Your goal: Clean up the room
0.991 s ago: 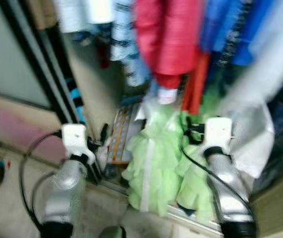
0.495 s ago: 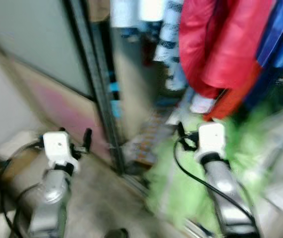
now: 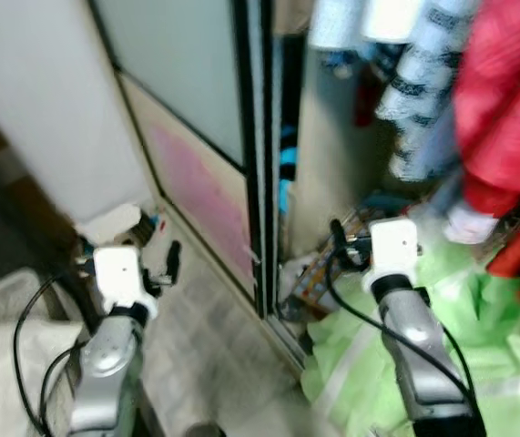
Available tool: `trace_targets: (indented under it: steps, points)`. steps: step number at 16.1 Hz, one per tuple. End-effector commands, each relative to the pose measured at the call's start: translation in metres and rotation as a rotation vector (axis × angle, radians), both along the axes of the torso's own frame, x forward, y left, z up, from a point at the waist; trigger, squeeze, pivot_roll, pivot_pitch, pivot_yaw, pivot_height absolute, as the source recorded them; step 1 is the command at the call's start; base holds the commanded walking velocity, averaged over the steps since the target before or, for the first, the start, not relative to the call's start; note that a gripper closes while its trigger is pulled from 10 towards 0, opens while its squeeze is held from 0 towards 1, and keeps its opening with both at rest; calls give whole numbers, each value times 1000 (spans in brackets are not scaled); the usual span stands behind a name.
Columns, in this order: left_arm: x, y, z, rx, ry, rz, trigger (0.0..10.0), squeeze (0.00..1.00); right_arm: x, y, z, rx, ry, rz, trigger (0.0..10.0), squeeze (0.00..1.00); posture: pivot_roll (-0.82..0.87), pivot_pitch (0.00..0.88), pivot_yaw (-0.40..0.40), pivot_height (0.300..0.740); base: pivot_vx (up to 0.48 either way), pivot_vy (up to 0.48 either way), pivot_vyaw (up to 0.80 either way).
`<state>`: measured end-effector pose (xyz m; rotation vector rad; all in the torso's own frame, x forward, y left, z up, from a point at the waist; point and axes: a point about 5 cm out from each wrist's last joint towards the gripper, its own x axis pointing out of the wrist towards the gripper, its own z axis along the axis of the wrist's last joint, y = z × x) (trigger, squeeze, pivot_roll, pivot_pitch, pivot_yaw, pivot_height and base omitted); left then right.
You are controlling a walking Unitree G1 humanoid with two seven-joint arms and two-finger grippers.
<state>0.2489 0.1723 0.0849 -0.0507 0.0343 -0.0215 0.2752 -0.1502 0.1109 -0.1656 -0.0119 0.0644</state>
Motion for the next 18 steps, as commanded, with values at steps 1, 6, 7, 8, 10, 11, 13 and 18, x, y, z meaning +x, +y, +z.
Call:
trace_targets:
  steps: [1, 6, 7, 8, 10, 11, 13, 18]
  points:
    - [-1, 8, 5, 13, -17, 44, 10000, 0, 5, 9, 3, 20, -9, 28, 10000, 0, 72, 0, -8, 740, 0, 0, 0]
    - [-22, 27, 0, 50, 19, 131, 10000, 0, -13, -6, -4, 30, 21, -19, 10000, 0, 67, 0, -8, 740, 0, 0, 0]
    - [-21, 26, -1, 42, 22, 124, 10000, 0, -13, -7, -6, 28, 29, -14, 10000, 0, 65, 0, -12, 740, 0, 0, 0]
    - [-16, 22, 1, 40, 15, 100, 10000, 0, -9, -5, -5, 17, 23, -4, 10000, 0, 64, 0, -24, 740, 0, 0, 0]
    - [-7, 16, 6, 45, -15, 97, 10000, 0, -2, -4, -1, 10, 11, 4, 10000, 0, 60, 0, -35, 740, 0, 0, 0]
    - [-3, 14, 7, 42, -25, 100, 10000, 0, 1, -5, 1, 3, 4, 10, 10000, 0, 49, 0, -40, 740, 0, 0, 0]
    - [0, 8, 5, 35, -17, 80, 10000, 0, 3, -9, 4, -6, -8, -3, 10000, 0, 35, 0, -27, 740, 0, 0, 0]
    - [22, -8, 8, 65, -21, -42, 10000, 0, -10, -13, -2, 21, -11, -106, 10000, 0, -37, 0, 86, 740, 0, 0, 0]
